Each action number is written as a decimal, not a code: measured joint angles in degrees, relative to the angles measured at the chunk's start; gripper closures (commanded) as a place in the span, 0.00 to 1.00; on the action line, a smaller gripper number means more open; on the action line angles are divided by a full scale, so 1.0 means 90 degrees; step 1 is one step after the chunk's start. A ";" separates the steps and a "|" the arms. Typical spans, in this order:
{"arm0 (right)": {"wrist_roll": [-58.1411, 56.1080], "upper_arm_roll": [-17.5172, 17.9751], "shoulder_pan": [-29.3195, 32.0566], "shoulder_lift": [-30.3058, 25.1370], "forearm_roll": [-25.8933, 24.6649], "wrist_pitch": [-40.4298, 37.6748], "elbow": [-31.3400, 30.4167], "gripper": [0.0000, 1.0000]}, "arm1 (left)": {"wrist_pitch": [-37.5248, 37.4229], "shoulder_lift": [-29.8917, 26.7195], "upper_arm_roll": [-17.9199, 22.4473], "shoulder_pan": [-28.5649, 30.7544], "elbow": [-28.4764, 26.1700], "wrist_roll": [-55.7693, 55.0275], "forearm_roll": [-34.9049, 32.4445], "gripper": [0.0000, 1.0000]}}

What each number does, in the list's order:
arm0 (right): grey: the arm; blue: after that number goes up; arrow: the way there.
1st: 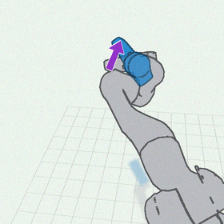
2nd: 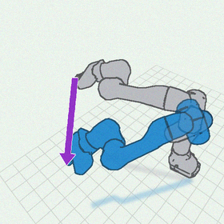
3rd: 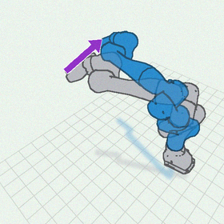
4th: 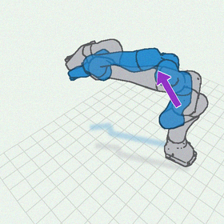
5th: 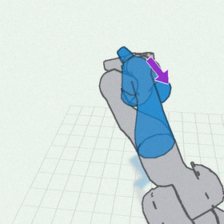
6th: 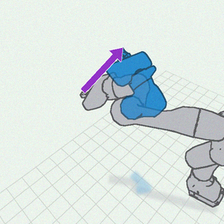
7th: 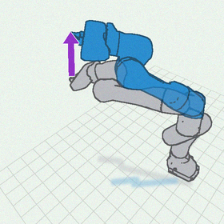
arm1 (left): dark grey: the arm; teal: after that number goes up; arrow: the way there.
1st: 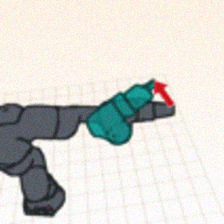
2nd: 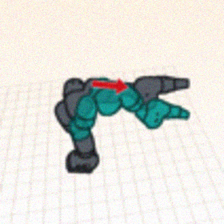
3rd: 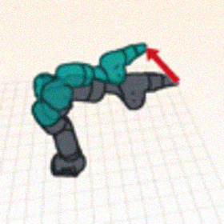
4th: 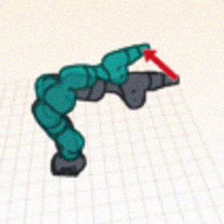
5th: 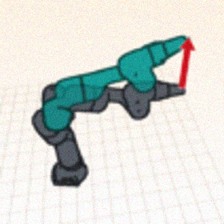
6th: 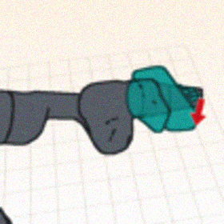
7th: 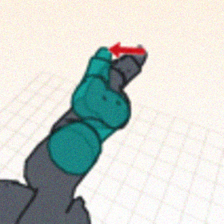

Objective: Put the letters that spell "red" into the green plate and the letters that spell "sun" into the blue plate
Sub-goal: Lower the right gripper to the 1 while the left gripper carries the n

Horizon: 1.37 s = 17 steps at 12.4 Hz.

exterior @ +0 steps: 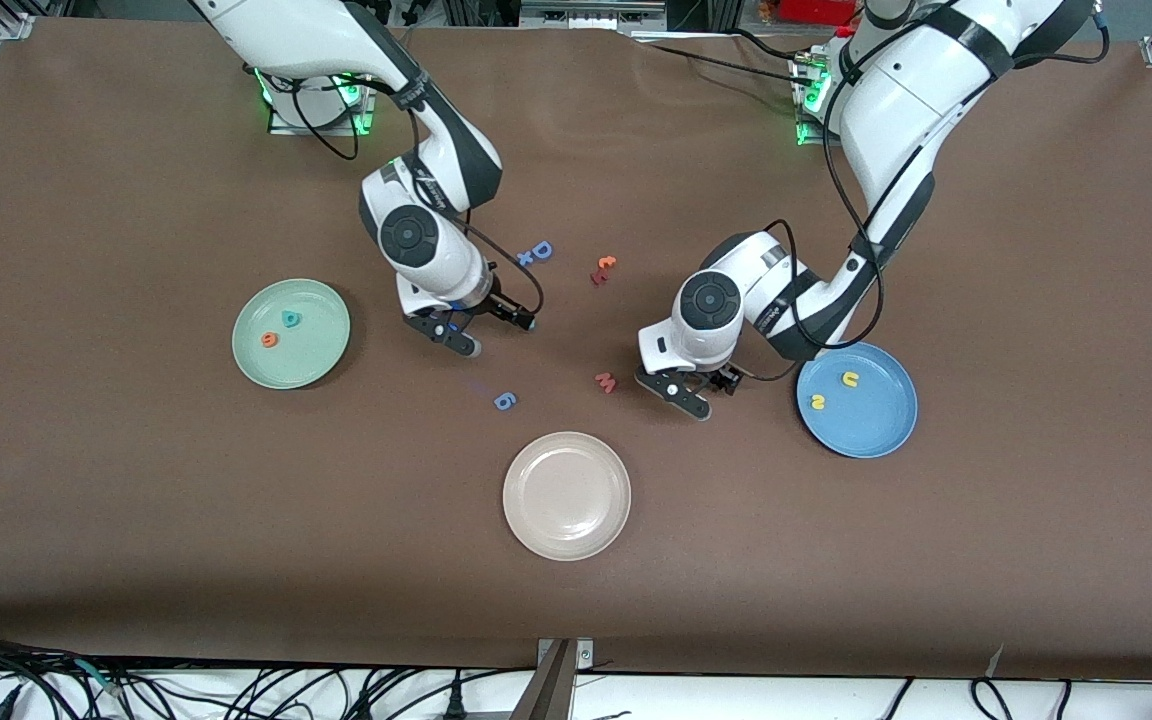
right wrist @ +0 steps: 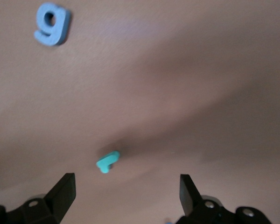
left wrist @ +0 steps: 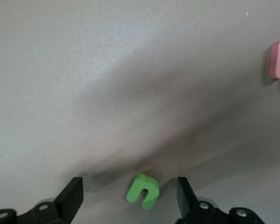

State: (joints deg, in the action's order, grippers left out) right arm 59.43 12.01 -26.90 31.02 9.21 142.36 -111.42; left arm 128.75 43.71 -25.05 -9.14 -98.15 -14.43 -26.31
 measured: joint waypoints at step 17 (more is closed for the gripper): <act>0.0038 -0.0029 -0.0290 0.0581 -0.0795 0.0598 0.0212 0.81 | -0.0627 -0.0417 -0.0026 0.0270 0.0330 0.0022 0.0000 0.83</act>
State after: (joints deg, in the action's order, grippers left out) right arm 59.77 11.75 -29.51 36.25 2.06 147.74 -109.51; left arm 123.10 39.96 -25.28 -6.71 -95.18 -14.23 -26.31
